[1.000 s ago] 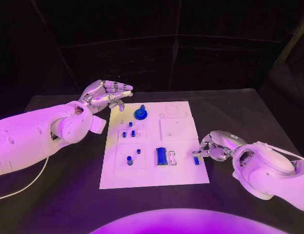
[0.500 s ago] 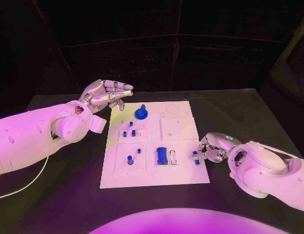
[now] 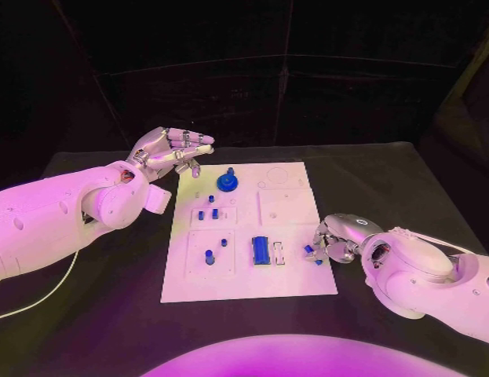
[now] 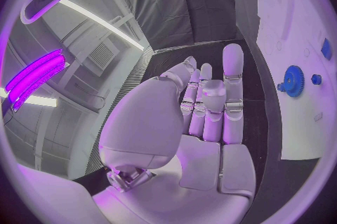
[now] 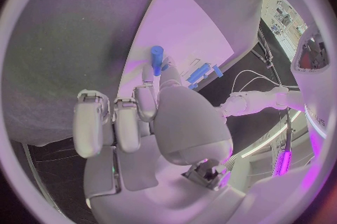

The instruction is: Assemble the parts on the task board

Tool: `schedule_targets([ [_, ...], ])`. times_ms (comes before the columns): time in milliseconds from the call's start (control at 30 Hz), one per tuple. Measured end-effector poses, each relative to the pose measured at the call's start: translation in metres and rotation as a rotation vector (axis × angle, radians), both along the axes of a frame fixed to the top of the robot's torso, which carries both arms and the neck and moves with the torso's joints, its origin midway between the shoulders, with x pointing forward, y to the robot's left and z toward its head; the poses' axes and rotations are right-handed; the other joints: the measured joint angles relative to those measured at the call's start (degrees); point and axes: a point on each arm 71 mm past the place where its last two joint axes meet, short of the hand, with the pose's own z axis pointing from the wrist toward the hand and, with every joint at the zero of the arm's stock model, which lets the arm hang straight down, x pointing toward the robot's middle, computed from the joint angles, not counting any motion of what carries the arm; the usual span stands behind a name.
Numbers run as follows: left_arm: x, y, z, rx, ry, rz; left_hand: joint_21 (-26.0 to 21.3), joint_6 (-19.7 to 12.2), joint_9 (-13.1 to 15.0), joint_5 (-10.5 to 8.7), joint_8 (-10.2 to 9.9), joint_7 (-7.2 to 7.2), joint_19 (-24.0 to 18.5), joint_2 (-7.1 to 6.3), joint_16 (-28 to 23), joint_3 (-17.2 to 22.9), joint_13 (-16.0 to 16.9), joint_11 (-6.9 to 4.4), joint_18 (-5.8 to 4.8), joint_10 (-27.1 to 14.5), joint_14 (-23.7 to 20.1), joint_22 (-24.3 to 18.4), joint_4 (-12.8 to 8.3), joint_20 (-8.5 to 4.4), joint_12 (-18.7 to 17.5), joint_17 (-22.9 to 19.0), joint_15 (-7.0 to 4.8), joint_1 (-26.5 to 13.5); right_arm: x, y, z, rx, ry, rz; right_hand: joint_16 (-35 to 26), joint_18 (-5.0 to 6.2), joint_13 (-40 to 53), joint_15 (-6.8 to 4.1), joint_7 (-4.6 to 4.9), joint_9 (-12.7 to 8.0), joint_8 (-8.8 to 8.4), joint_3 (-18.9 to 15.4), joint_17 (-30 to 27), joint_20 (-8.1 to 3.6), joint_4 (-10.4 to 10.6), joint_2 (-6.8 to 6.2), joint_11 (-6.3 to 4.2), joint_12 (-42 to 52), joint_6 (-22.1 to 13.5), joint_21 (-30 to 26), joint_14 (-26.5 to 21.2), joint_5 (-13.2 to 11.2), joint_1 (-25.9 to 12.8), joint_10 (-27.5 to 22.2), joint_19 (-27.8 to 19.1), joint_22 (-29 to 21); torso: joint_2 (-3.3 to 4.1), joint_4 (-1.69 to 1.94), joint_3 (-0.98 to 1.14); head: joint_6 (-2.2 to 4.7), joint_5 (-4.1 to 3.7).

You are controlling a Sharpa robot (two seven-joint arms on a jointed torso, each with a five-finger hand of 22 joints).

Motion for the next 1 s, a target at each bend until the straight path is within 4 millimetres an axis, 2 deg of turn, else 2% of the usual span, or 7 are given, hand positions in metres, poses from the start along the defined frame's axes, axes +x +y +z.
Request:
schedule_targets([
  [167, 0.000, 0.000, 0.000, 0.000, 0.000, 0.000, 0.00, 0.00, 0.00, 0.00, 0.00, 0.00, 0.00, 0.00, 0.00, 0.00, 0.00, 0.00, 0.00, 0.00, 0.00, 0.00, 0.00, 0.00, 0.00, 0.00, 0.00, 0.00, 0.001, 0.005, 0.001, -0.016, -0.013, 0.025, 0.00, 0.00, 1.08, 0.20, 0.67, 0.09, -0.11, 1.10, 0.00, 0.00, -1.12, 0.11, 0.08, -0.89, -0.17, 0.00, 0.01, 2.00, 1.33, -0.56, 0.00, 0.00, 0.02, 0.00, 0.00, -0.08, 0.00],
  [200, 0.000, 0.000, 0.000, 0.000, 0.000, 0.000, 0.00, 0.00, 0.00, 0.00, 0.00, 0.00, 0.00, 0.00, 0.00, 0.00, 0.00, 0.00, 0.00, 0.00, 0.00, 0.00, 0.00, 0.00, 0.00, 0.00, 0.00, 0.00, 0.001, 0.006, 0.001, -0.020, -0.015, 0.030, 0.00, 0.00, 1.15, 0.30, 0.89, 2.26, -0.34, 1.48, 0.00, 0.00, -1.49, 0.19, 0.18, -0.91, -0.36, 0.00, -0.09, 2.78, 1.84, -0.84, 0.00, 0.00, 0.02, 0.00, 0.01, -0.08, 0.00],
  [367, 0.000, 0.000, 0.000, 0.000, 0.000, 0.000, 0.00, 0.00, 0.00, 0.00, 0.00, 0.00, 0.00, 0.00, 0.00, 0.00, 0.07, -0.21, 0.00, -0.21, 0.00, -0.09, 0.00, 0.00, 0.27, 0.00, 0.00, 0.00, 0.000, 0.010, 0.002, -0.032, -0.030, 0.053, -0.01, 0.00, 1.68, 0.50, 0.64, 2.63, -2.82, 4.14, -0.01, 0.00, -3.92, 0.73, -0.02, -1.74, 0.05, 0.00, -0.10, 8.88, 3.15, -1.26, 0.00, 0.00, 0.04, 0.01, 0.03, -0.10, 0.01],
  [433, 0.000, 0.000, 0.000, 0.000, 0.000, 0.000, 0.00, 0.00, 0.00, 0.00, 0.00, 0.00, 0.00, 0.00, 0.00, 0.00, 0.07, -0.21, 0.00, -0.21, 0.00, -0.09, 0.00, 0.00, 0.27, 0.00, 0.00, 0.00, -0.001, 0.011, 0.003, -0.034, -0.033, 0.060, -0.01, 0.00, 1.48, 0.53, 0.59, 2.41, -3.39, 5.34, -0.01, 0.00, -4.32, 0.66, -0.03, -1.88, 0.01, 0.00, -0.13, 11.31, 3.23, -1.45, 0.00, 0.00, 0.04, 0.01, 0.03, -0.14, 0.06],
  [500, 0.000, 0.000, 0.000, 0.000, 0.000, 0.000, 0.00, 0.00, 0.00, 0.00, 0.00, 0.00, 0.00, 0.00, 0.00, 0.00, 0.07, -0.21, 0.00, -0.21, 0.00, -0.09, 0.00, 0.00, 0.28, 0.00, 0.00, 0.00, -0.002, 0.011, 0.004, -0.037, -0.035, 0.067, -0.01, 0.00, 1.25, 0.57, 0.63, -0.35, -3.60, 6.18, -0.01, 0.00, -4.69, 0.66, -0.02, -1.95, 0.04, 0.00, -0.18, 12.68, 3.24, -1.46, 0.00, 0.00, 0.03, 0.01, 0.03, -0.17, 0.08],
  [600, 0.000, 0.000, 0.000, 0.000, 0.000, 0.000, 0.00, 0.00, 0.00, 0.00, 0.00, 0.00, 0.00, 0.00, 0.00, 0.00, 0.06, -0.21, 0.00, -0.21, 0.00, -0.08, 0.00, 0.00, 0.28, 0.00, 0.00, 0.00, -0.004, 0.011, 0.004, -0.041, -0.036, 0.071, -0.01, 0.00, 1.13, 0.47, 0.58, -1.59, -3.94, 6.97, -0.01, 0.00, -4.89, 0.60, -0.02, -2.17, 0.41, 0.00, -0.06, 13.61, 3.31, -1.47, 0.00, 0.00, 0.01, 0.01, 0.02, -0.18, 0.08],
  [1000, 0.000, 0.000, 0.000, 0.000, 0.000, -0.001, 0.00, 0.00, 0.00, 0.00, 0.00, 0.00, 0.00, 0.00, 0.00, 0.00, 0.06, -0.21, 0.00, -0.21, 0.00, -0.08, 0.00, 0.00, 0.27, 0.00, 0.00, 0.00, -0.014, 0.015, 0.006, -0.041, -0.039, 0.083, -0.01, 0.00, 1.13, 0.48, 0.65, -1.96, -5.13, 10.31, -0.01, 0.00, -4.73, 0.96, 0.06, -2.04, 1.31, 0.00, -0.06, 14.08, 2.97, -1.54, 0.00, 0.00, -0.03, 0.06, -0.02, -0.12, 0.02],
])
